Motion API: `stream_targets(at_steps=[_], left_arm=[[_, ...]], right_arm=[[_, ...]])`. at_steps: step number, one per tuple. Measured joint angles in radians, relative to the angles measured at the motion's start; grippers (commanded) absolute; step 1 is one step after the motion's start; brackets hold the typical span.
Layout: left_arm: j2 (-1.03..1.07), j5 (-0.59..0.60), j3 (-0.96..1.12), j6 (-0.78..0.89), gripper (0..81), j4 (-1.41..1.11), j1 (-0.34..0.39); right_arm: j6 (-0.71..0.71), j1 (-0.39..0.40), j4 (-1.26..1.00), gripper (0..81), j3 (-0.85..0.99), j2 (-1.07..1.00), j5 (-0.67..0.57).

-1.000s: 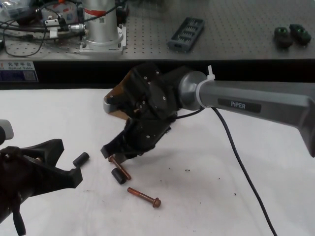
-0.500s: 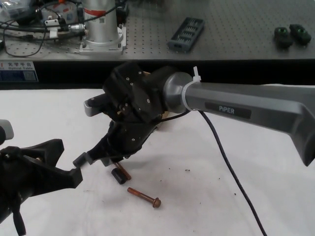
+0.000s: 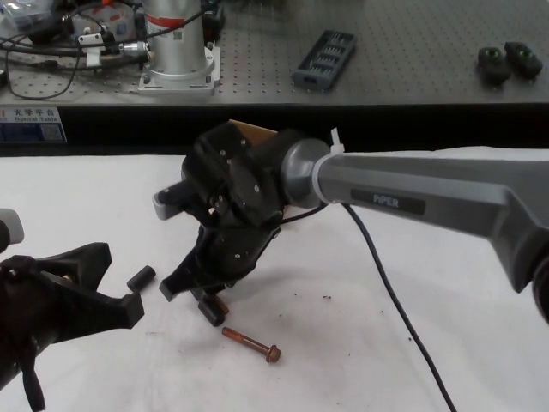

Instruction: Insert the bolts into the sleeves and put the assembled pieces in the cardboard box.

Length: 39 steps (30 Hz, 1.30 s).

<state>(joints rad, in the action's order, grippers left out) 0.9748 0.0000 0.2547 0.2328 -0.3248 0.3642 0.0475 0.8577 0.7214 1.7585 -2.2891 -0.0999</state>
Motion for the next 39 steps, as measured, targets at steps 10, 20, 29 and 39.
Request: stream_targets(at_steps=[10, 20, 29, 39], left_arm=[[0.0, 0.0, 0.0, 0.0, 0.6, 0.0, 0.0], [0.0, 0.0, 0.0, 0.0, 0.6, 0.0, 0.0], [0.0, 0.0, 0.0, 0.0, 0.6, 0.0, 0.0], [0.0, 0.0, 0.0, -0.008, 0.6, 0.0, 0.0]], right_arm=[[-0.037, -0.002, -0.003, 6.4, 0.002, -0.002, 0.033], [-0.047, -0.002, -0.005, 6.4, 0.002, -0.002, 0.032], [-0.047, -0.004, -0.005, 6.4, 0.002, -0.002, 0.032], [-0.056, -0.004, 0.053, 6.4, -0.024, 0.113, 0.121]])
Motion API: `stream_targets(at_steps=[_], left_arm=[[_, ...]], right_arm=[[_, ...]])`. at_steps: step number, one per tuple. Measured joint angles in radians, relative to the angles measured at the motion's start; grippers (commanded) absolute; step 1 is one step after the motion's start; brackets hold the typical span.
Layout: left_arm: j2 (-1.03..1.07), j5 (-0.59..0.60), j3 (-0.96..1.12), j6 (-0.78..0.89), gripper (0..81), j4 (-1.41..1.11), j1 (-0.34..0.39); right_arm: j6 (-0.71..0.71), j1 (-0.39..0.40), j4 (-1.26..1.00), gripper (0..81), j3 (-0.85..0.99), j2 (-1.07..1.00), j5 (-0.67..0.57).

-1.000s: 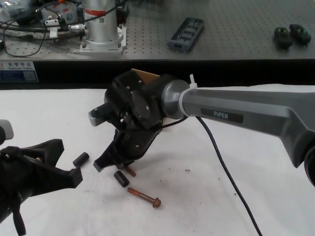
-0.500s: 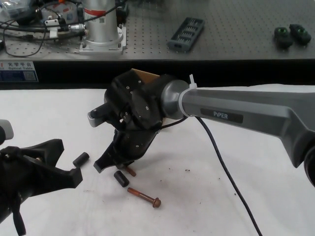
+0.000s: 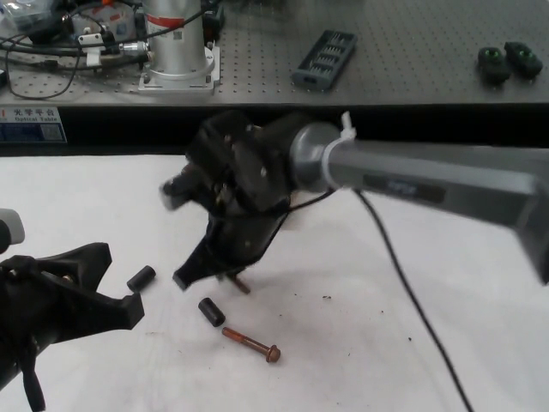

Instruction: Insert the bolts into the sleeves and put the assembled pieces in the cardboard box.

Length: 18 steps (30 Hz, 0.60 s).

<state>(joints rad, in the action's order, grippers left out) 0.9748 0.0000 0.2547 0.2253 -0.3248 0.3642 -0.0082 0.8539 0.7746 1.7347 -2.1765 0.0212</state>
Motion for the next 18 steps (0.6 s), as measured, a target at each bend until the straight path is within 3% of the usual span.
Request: stream_targets(at_steps=[7, 11, 18], left_arm=[[0.0, 0.0, 0.0, -0.015, 3.9, 0.0, 0.0], [0.0, 0.071, 0.0, -0.034, 4.5, -0.016, 0.0], [0.0, 0.09, 0.0, -0.034, 4.5, -0.023, 0.0]], right_arm=[[0.008, 0.01, -0.124, 6.4, -0.202, 0.258, 0.055], [0.008, 0.012, -0.197, 6.4, -0.325, 0.332, 0.095], [0.008, -0.076, -0.283, 6.4, -0.575, 0.429, 0.097]])
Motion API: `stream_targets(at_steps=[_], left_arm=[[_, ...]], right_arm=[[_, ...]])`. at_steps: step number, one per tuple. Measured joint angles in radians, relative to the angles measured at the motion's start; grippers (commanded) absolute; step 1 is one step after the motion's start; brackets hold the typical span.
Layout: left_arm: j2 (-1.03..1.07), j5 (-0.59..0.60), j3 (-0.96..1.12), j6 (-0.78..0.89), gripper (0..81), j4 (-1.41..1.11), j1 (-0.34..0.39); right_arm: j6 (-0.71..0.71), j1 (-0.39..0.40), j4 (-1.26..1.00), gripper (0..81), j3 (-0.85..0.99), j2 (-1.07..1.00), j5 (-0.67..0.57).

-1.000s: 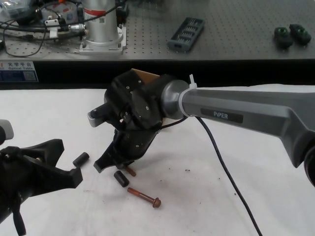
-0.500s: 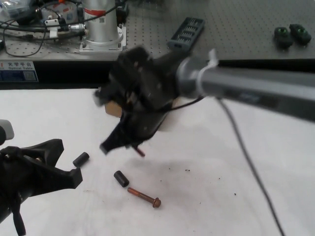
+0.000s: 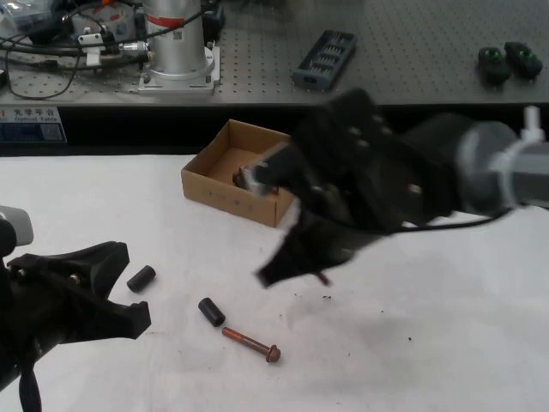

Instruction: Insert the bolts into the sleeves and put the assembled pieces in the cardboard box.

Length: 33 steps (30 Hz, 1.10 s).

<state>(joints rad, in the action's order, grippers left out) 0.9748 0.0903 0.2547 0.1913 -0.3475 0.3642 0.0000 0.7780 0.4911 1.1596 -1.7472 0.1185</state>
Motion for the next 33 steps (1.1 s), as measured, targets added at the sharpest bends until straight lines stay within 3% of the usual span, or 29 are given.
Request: stream_targets(at_steps=[3, 9, 18, 27, 29, 33], left_arm=[[0.0, -0.019, 0.0, -0.002, 4.5, 0.0, 0.0], [0.0, -0.031, 0.0, -0.007, 4.5, 0.0, 0.0], [0.0, -0.09, 0.068, 0.026, 4.5, 0.138, 0.0], [0.084, -0.09, 0.325, 0.059, 4.5, 0.421, 0.0], [0.201, -0.111, 0.516, -0.051, 4.5, 0.635, 0.0], [0.302, -0.137, 0.647, -0.15, 4.5, 0.792, 0.0]], right_arm=[[0.0, -0.042, -0.066, 6.4, -0.146, 0.096, 0.005], [0.078, -0.046, -0.213, 6.4, -0.347, 0.255, -0.042], [0.149, -0.027, -0.708, 6.4, -0.693, 0.481, -0.109], [0.149, -0.027, -0.894, 6.4, -0.759, 0.482, -0.118], [0.149, -0.027, -0.908, 6.4, -0.761, 0.482, -0.118], [0.149, -0.027, -0.914, 6.4, -0.761, 0.482, -0.118]])
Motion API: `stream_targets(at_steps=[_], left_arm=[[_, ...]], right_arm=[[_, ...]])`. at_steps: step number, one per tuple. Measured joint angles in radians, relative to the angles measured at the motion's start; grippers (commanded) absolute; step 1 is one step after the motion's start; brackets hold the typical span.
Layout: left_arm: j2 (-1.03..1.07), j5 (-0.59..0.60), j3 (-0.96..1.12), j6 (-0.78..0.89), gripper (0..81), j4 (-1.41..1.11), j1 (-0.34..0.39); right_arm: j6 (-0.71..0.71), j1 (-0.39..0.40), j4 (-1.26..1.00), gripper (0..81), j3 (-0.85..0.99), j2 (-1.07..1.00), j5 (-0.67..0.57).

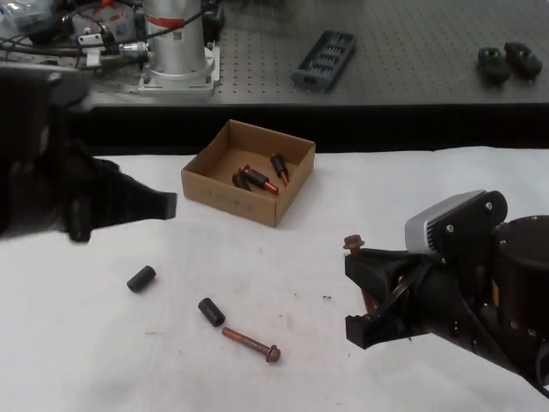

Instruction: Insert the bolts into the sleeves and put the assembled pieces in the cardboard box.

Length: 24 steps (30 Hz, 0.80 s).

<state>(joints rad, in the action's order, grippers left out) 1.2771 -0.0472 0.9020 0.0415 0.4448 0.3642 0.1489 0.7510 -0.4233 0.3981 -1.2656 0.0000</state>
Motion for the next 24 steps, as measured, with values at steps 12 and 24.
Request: stream_targets(at_steps=[12, 24], left_arm=[[0.417, -0.028, 0.288, -0.261, 13.5, 0.279, -0.05], [0.536, -0.052, 0.329, -0.384, 40.0, 0.269, -0.098]], right_arm=[[0.0, 0.0, -0.008, 6.4, -0.001, 0.0, 0.006], [-0.034, 0.0, -0.031, 6.4, -0.001, 0.0, 0.011]])
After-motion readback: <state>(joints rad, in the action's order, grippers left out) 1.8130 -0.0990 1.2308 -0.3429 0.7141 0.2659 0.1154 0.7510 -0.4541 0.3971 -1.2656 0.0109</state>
